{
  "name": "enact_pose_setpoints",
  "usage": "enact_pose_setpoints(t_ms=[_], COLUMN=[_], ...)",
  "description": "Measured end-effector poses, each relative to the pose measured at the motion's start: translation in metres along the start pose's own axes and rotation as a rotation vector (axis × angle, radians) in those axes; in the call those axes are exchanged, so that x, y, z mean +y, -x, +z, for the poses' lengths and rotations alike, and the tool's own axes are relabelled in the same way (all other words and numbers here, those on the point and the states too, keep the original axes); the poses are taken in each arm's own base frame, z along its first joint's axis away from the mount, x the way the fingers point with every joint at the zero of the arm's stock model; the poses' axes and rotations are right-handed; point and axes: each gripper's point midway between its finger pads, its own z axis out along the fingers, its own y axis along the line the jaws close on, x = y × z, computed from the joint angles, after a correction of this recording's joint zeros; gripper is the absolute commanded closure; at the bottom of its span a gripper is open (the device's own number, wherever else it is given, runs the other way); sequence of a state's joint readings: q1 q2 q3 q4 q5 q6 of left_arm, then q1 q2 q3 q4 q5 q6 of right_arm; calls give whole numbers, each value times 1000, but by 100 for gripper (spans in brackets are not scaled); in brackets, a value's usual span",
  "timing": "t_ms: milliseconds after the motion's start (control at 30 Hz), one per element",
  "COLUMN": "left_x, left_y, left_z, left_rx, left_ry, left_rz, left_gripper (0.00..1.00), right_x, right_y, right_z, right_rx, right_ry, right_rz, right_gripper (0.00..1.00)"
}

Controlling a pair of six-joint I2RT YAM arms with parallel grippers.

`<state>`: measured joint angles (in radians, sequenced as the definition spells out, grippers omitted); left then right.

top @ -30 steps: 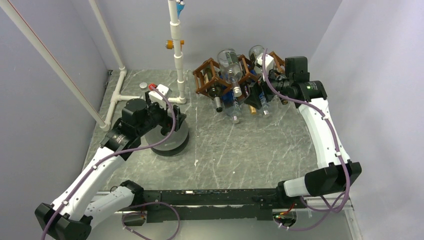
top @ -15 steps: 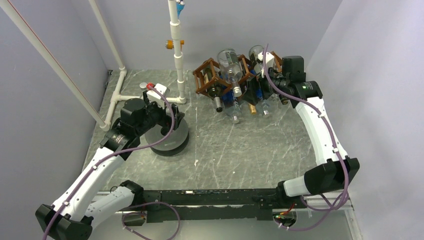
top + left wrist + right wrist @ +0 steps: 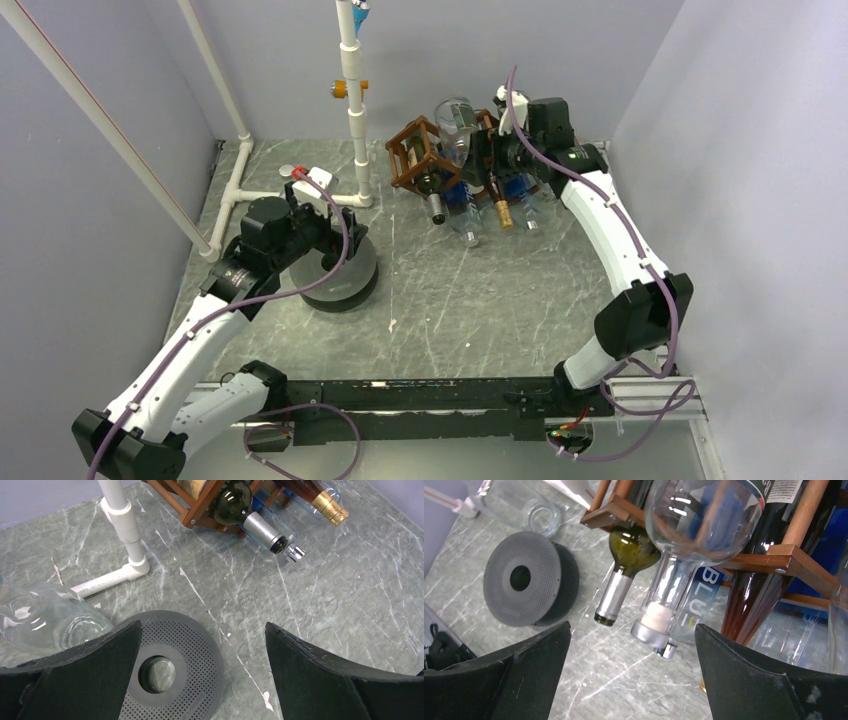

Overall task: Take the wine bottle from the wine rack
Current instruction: Pick up the wine bottle from the wine rack.

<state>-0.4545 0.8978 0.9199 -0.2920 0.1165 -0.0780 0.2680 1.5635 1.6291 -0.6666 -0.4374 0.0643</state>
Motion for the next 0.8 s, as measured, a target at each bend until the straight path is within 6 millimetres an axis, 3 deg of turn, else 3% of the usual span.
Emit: enact_pose_setpoints(t_ms=[167, 367, 800], left_x=[1, 1, -1], left_y=[1, 2, 4], left_z=[-1, -1, -3], left_rx=[-3, -9, -16], left_ry=[2, 1, -11], left_rz=[0, 5, 7], left_gripper=[1, 1, 1], right_x=[-12, -24, -33], right_y=[-2, -8, -13], right_z=[22, 43, 67], right_rx=[17, 40, 57], right_ry=[-82, -145, -190], right_rz=[46, 92, 175], right_gripper=[11, 29, 41])
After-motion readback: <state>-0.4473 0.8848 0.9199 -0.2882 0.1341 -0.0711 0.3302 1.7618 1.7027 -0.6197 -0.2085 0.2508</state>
